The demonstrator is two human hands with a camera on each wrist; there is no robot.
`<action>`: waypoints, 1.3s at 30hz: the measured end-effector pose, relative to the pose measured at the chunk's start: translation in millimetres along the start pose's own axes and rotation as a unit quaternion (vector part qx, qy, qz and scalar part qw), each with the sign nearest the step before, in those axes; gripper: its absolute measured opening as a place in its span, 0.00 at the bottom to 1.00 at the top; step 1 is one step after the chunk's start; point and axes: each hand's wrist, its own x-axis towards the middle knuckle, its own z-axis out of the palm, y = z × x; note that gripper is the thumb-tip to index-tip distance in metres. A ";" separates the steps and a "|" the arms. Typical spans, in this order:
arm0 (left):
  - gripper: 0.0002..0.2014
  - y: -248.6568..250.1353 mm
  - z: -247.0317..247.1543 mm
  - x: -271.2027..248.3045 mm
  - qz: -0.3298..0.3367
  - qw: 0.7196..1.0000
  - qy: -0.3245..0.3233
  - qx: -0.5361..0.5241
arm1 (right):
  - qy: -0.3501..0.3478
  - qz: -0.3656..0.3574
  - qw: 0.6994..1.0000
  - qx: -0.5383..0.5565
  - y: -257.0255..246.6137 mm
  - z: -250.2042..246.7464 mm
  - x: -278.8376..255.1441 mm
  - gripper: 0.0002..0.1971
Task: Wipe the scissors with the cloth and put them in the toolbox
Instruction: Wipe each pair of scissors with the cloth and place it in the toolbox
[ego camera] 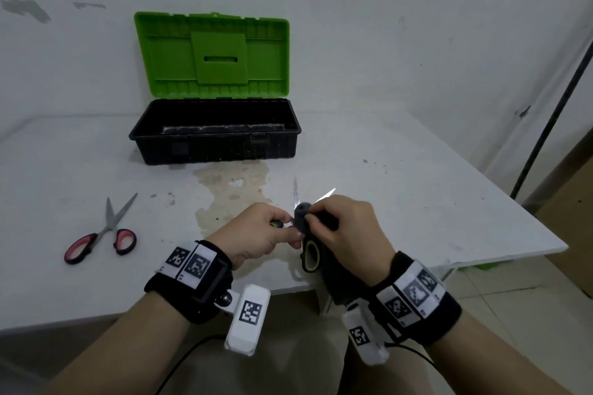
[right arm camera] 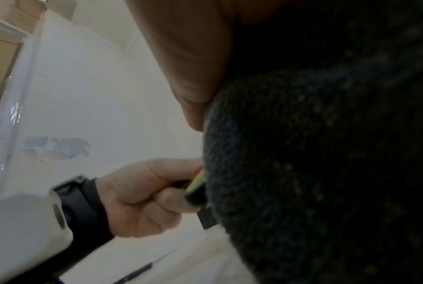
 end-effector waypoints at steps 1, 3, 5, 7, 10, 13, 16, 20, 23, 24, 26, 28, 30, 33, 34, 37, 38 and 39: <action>0.06 0.6 1.0 -0.7 0.003 1.000 -0.004 0.005 | -0.003 -0.001 1.000 0.002 1.1 4.3 -0.9 0.02; 0.06 1.0 1.1 -1.8 0.010 1.000 -0.012 -0.006 | 0.008 0.009 1.000 0.009 5.4 7.6 -0.5 0.02; 0.08 0.2 -1.0 -3.0 0.018 1.000 -0.012 -0.002 | 0.024 0.033 0.999 0.004 11.4 6.3 3.2 0.03; 0.09 -1.1 -2.1 -2.9 0.018 1.000 -0.010 0.013 | 0.035 0.076 0.996 -0.007 19.0 1.9 9.5 0.04; 0.10 -0.4 0.1 -3.5 0.000 1.000 0.001 0.012 | 0.054 0.121 0.991 0.000 26.4 -8.8 16.2 0.04; 0.09 1.0 -2.0 -1.1 -0.035 0.999 0.010 -0.015 | 0.070 0.116 0.991 0.016 21.6 -19.8 14.5 0.03; 0.07 1.4 -6.5 1.1 -0.059 0.998 0.000 -0.038 | 0.057 0.092 0.994 0.021 10.5 -28.7 11.1 0.03; 0.07 0.8 -10.3 0.3 -0.030 0.999 0.009 -0.030 | 0.013 0.063 0.998 0.022 0.4 -44.1 12.4 0.04; 0.08 0.3 -14.8 1.8 -0.016 0.998 0.022 -0.055 | -0.002 0.046 0.999 0.016 -3.9 -48.3 15.9 0.05; 0.08 0.1 -15.7 2.6 -0.016 0.998 0.028 -0.060 | -0.005 0.045 0.999 0.016 -5.3 -46.6 16.6 0.06; 0.08 -1.2 -17.1 4.2 -0.017 0.997 0.042 -0.056 | -0.017 0.048 0.998 0.019 -7.6 -39.8 17.6 0.07; 0.10 -3.1 -18.9 4.5 -0.018 0.997 0.053 -0.050 | -0.027 0.051 0.998 0.029 -8.3 -33.7 18.7 0.08; 0.10 -5.5 -22.8 3.5 -0.022 0.998 0.059 -0.031 | -0.035 0.044 0.998 0.027 -8.6 -31.2 21.6 0.09; 0.11 -7.6 -29.8 0.3 -0.026 0.996 0.081 0.025 | -0.060 0.007 0.998 0.004 -12.4 -30.9 28.0 0.10; 0.12 -7.8 -31.9 -0.7 -0.022 0.995 0.085 0.041 | -0.067 -0.013 0.998 -0.001 -14.4 -29.9 30.1 0.10; 0.10 -6.1 -35.7 -3.5 -0.001 0.995 0.066 0.073 | -0.088 -0.073 0.993 -0.004 -18.1 -21.0 33.1 0.09; 0.08 -5.6 -36.3 -3.8 0.011 0.995 0.055 0.079 | -0.103 -0.082 0.991 -0.010 -18.8 -16.9 32.6 0.10; 0.06 -5.5 -36.8 -4.1 0.025 0.995 0.044 0.085 | -0.120 -0.089 0.989 -0.021 -19.3 -12.6 31.4 0.10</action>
